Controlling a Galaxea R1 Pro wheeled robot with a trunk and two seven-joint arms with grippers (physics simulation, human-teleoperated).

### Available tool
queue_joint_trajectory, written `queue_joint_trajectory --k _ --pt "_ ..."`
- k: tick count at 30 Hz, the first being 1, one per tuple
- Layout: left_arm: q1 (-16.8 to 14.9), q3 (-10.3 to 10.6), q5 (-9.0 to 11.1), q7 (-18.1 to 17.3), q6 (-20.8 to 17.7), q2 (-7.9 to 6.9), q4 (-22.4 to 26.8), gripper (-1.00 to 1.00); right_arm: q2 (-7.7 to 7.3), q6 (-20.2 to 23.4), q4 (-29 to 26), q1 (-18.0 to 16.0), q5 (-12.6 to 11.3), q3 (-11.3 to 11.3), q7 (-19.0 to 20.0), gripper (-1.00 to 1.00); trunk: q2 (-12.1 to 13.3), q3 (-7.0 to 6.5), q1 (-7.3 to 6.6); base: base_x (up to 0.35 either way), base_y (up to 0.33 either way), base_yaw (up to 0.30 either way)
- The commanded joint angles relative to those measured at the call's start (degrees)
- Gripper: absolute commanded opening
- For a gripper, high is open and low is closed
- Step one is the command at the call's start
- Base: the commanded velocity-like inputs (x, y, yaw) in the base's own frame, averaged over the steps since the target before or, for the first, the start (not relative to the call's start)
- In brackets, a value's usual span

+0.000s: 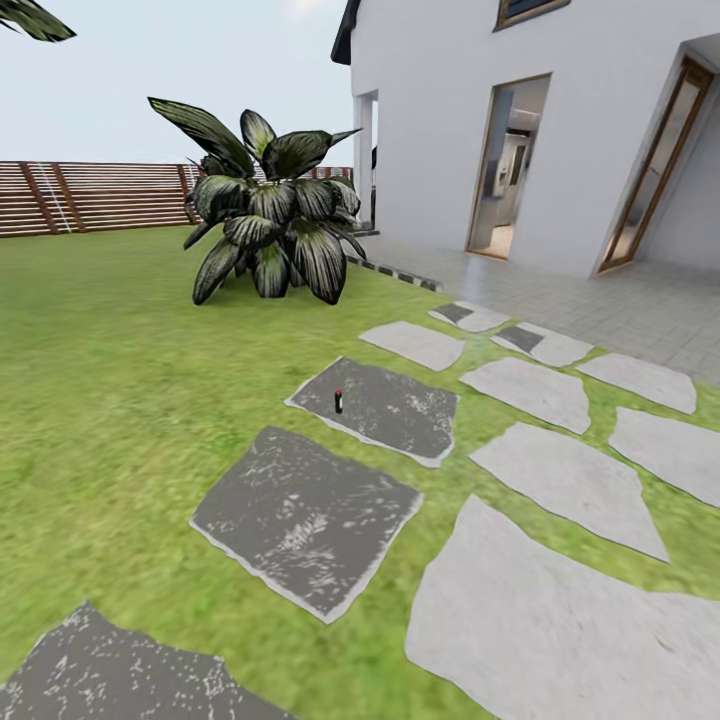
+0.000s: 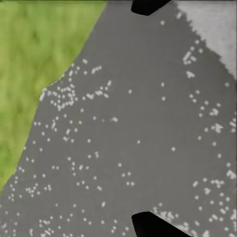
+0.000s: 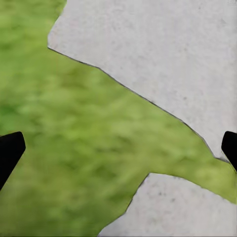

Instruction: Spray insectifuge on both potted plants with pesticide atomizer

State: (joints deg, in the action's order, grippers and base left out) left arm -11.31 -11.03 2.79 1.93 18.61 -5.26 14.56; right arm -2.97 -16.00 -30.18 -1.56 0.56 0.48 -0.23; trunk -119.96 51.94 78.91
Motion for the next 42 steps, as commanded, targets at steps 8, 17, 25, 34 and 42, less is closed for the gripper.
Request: queue_joint_trajectory --k 8,17,25,34,42 --pt "-0.03 0.22 0.29 0.17 0.2 -0.01 -0.06 1.0 -0.02 -0.17 0.04 -0.03 0.06 0.05 -0.03 1.0 -0.02 0.05 0.03 0.339 0.0 0.0" --pt "-0.02 0.22 0.29 0.13 0.2 -0.01 -0.06 1.0 -0.02 -0.17 0.04 -0.03 0.06 0.03 -0.03 1.0 -0.02 0.05 0.03 0.339 0.0 0.0" --pt "-0.02 0.22 0.29 0.17 0.2 -0.01 -0.04 1.0 -0.02 -0.25 0.04 -0.03 0.06 -0.11 -0.03 1.0 -0.02 0.05 0.03 0.339 0.0 0.0" --pt "0.02 0.22 0.25 0.14 0.2 0.03 -0.05 1.0 -0.1 -0.34 0.04 -0.03 0.06 -0.21 -0.03 1.0 -0.02 0.05 0.03 0.339 0.0 0.0" --pt "0.03 0.22 0.27 0.17 0.2 0.04 -0.05 1.0 -0.1 -0.35 0.04 -0.03 0.06 -0.22 -0.03 1.0 -0.02 0.05 0.03 0.339 0.0 0.0"
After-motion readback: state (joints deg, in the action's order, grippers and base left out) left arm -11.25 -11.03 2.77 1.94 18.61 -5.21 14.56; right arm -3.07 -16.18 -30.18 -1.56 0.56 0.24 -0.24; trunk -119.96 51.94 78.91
